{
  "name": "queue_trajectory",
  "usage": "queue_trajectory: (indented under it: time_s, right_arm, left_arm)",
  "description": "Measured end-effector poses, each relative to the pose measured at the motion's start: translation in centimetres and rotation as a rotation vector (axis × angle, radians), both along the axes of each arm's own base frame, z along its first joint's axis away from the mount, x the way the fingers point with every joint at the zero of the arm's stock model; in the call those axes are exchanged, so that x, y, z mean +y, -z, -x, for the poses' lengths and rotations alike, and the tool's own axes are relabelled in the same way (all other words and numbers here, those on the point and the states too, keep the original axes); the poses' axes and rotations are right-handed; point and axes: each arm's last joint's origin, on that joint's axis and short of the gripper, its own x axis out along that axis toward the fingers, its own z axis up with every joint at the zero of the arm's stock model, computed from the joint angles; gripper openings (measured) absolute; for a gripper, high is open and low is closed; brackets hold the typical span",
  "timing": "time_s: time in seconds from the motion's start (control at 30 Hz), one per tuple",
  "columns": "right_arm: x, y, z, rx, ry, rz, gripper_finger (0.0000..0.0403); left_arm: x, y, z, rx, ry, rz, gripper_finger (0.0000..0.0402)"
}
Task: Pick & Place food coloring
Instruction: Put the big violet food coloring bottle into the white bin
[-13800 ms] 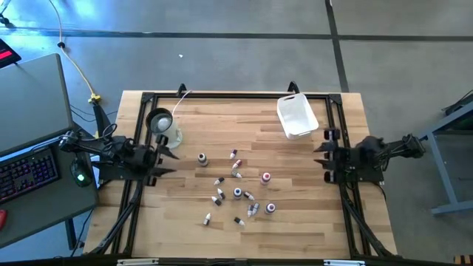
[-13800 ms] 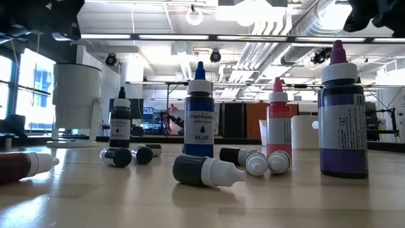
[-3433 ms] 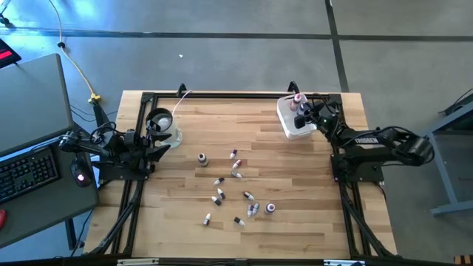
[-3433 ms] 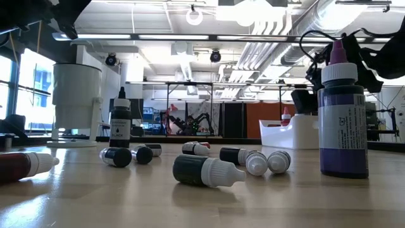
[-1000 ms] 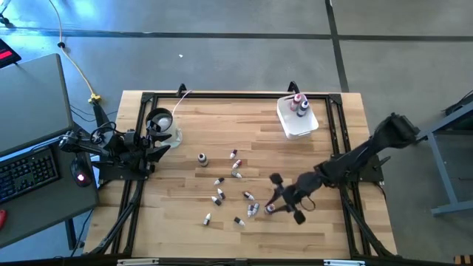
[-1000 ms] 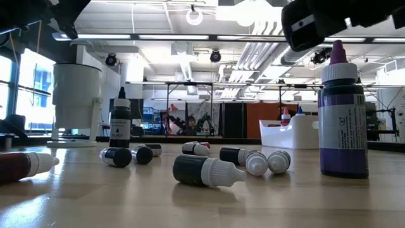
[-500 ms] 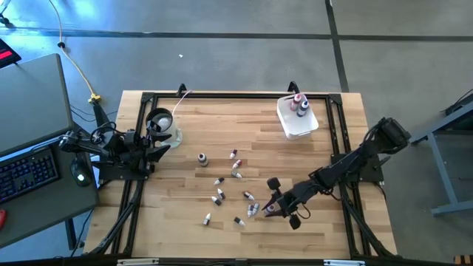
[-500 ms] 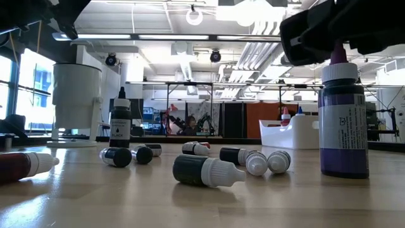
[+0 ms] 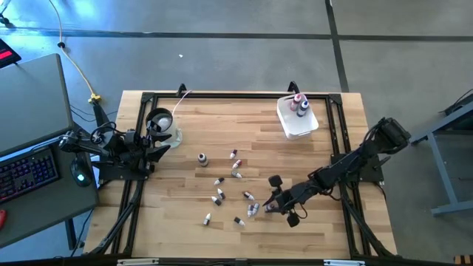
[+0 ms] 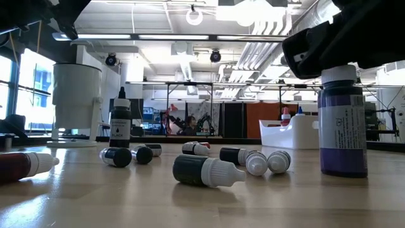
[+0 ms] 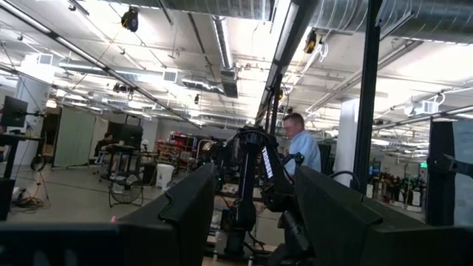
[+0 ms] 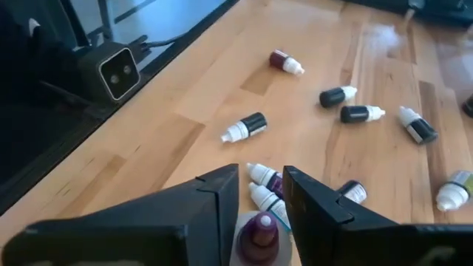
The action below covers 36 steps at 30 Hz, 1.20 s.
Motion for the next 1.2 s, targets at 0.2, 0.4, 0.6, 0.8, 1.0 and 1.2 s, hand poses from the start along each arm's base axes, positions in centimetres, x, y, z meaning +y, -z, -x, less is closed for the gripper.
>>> queue_trajectory:
  time_s: [0.2,0.4,0.6,0.8,1.0,1.2]
  right_arm:
    - [0.1,0.2,-0.2,-0.013,-0.004,-0.001,0.0043]
    - [0.0,-0.1,-0.4,-0.084,0.018,0.046,0.0023]
    - [-1.0,-2.5,-0.3,-0.212,0.007,0.132,0.0025]
    - [-4.6,-7.1,1.6,-0.302,0.09,0.271,0.0023]
    - [-9.6,-11.0,6.1,-0.287,0.491,0.471,0.0029]
    - [-13.9,-11.5,9.1,-0.181,0.858,0.47,0.0023]
  left_arm:
    - [0.0,0.0,0.0,-0.001,0.001,0.001,0.0186]
    - [0.0,0.0,0.0,-0.003,0.002,0.003,0.0186]
    - [0.0,-0.1,0.0,-0.006,0.0,0.005,0.0186]
    - [0.0,-0.1,0.1,-0.011,-0.007,0.011,0.0186]
    - [0.0,-0.1,0.1,-0.011,-0.007,0.011,0.0186]
    - [0.1,-0.1,0.1,-0.01,-0.018,0.017,0.0186]
